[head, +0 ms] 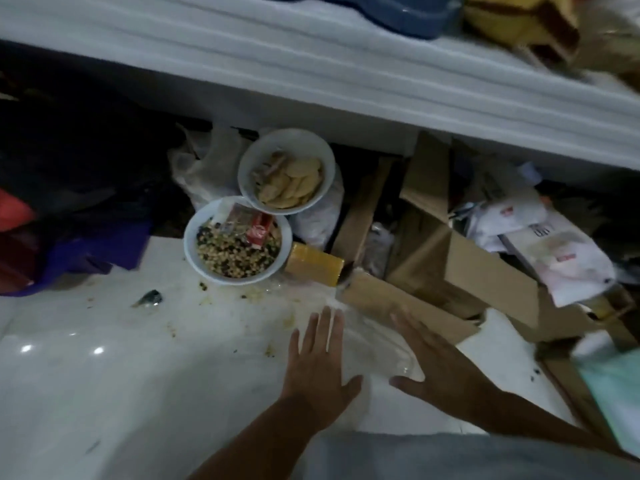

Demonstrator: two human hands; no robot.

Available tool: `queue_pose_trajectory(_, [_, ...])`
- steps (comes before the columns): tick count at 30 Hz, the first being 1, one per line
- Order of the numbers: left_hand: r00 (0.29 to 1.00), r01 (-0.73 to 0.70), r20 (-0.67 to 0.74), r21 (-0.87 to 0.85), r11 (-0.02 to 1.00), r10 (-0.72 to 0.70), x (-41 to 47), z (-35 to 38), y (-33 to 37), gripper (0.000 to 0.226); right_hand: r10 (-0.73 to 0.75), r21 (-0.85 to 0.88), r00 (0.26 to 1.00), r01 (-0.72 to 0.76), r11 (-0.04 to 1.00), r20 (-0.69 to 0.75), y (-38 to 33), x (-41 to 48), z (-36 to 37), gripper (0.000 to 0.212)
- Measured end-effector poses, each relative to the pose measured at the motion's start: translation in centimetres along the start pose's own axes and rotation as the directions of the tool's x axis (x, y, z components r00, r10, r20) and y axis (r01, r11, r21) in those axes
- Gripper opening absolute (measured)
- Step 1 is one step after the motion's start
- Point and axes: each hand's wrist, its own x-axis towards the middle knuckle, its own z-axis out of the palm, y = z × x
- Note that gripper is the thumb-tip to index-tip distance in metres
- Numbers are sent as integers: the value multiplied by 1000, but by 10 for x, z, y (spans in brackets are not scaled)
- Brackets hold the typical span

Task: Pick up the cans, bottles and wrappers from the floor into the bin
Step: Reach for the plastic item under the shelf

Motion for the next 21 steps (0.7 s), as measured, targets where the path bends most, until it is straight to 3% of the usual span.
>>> queue_pose_trajectory(6, [981, -133, 161, 171, 976, 105, 44, -6, 10, 101, 196, 185, 980, -200, 962, 39, 14, -22, 27, 97])
queue_pose_trajectory(9, [955, -244, 240, 296, 923, 176, 63, -2, 6, 96, 250, 166, 962, -265, 950, 107, 15, -24, 46, 104])
queue_pose_trajectory(13, [922, -355, 309, 437, 826, 232, 83, 13, -1, 90, 304, 177, 950, -312, 933, 72, 13, -21, 67, 104])
queue_pose_trajectory(17, [934, -352, 220, 417, 838, 283, 77, 14, -9, 80, 270, 170, 960, -278, 945, 70, 14, -16, 74, 107])
queue_pose_trajectory(21, [941, -208, 318, 279, 937, 115, 56, 0, -30, 77, 192, 114, 977, -202, 973, 97, 4, 4, 62, 108])
